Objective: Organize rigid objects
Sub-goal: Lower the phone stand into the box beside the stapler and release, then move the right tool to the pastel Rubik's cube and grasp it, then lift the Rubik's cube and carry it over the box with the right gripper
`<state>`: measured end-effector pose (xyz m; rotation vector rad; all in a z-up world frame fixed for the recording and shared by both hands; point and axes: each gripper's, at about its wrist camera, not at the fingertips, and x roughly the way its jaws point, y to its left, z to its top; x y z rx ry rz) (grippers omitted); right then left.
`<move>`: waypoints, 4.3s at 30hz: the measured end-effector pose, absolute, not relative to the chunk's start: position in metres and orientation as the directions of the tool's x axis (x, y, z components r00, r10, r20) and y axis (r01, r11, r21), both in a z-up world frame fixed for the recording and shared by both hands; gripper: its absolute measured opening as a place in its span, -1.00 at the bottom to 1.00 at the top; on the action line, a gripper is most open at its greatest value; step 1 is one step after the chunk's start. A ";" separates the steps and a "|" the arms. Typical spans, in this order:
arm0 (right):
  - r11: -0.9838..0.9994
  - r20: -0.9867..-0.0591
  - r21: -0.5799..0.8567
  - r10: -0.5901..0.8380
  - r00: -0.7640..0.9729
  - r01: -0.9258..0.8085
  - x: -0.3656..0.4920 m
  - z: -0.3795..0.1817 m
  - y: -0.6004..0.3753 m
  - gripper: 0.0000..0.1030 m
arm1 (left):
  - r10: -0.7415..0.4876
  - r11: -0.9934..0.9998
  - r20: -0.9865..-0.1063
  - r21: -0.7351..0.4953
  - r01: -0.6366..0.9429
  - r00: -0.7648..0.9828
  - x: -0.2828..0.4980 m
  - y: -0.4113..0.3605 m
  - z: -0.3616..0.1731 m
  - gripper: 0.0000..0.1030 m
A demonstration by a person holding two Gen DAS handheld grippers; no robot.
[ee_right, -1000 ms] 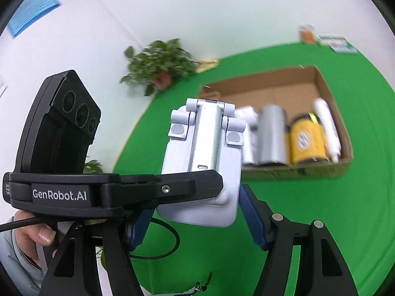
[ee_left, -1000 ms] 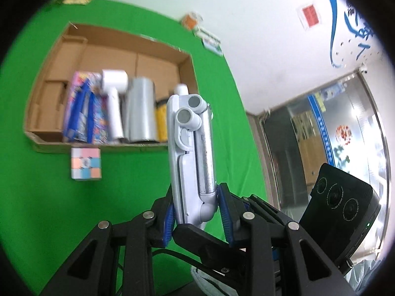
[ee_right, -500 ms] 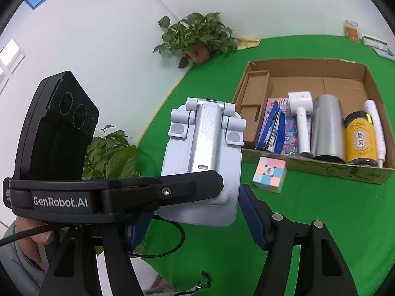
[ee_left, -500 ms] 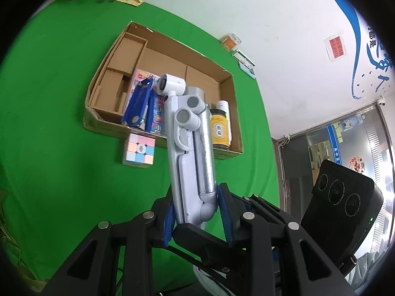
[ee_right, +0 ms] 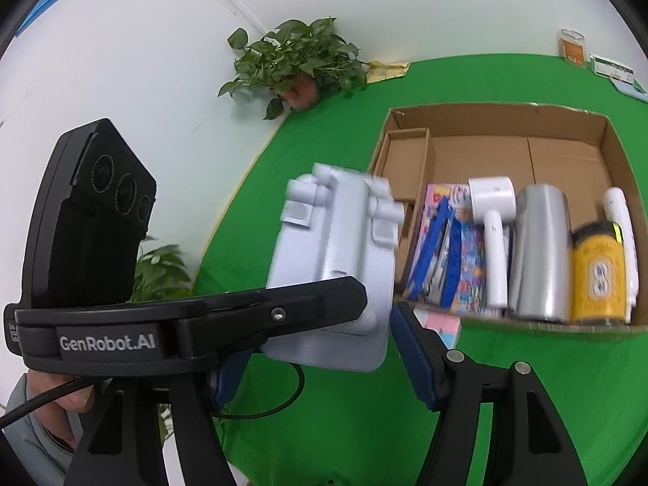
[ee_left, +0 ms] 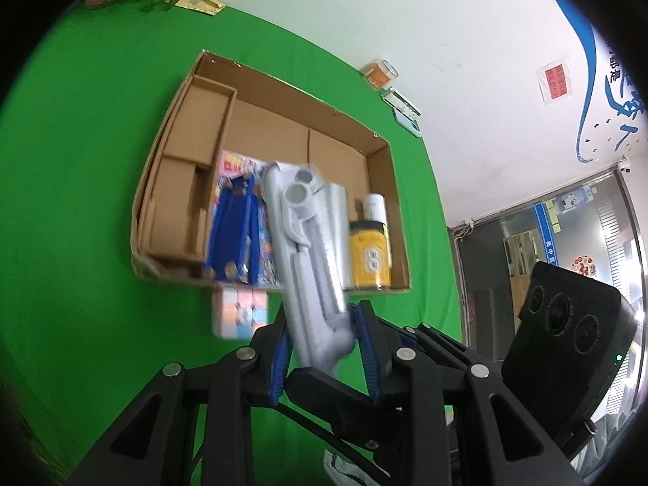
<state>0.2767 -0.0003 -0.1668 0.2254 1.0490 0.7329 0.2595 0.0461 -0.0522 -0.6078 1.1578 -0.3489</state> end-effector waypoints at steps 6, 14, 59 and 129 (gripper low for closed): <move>0.744 -0.716 0.490 0.640 0.278 -0.454 0.321 -0.180 0.028 0.13 | -0.564 0.770 -0.733 -0.633 -0.078 0.381 0.297 0.077 -0.074 -0.48; 0.701 -0.693 0.556 0.688 0.215 -0.447 0.372 -0.210 0.052 0.10 | -0.600 0.713 -0.692 -0.690 -0.124 0.401 0.327 0.109 -0.100 -0.57; 0.913 -0.947 0.253 0.302 0.113 -0.321 0.283 -0.372 0.010 0.21 | -0.352 0.861 -0.929 -0.370 -0.348 0.115 0.200 0.094 -0.187 -0.04; 0.839 -0.782 0.543 0.520 0.344 -0.033 0.523 -0.257 -0.228 0.08 | -0.610 0.793 -0.792 -0.610 -0.003 -0.024 0.476 -0.107 -0.157 0.20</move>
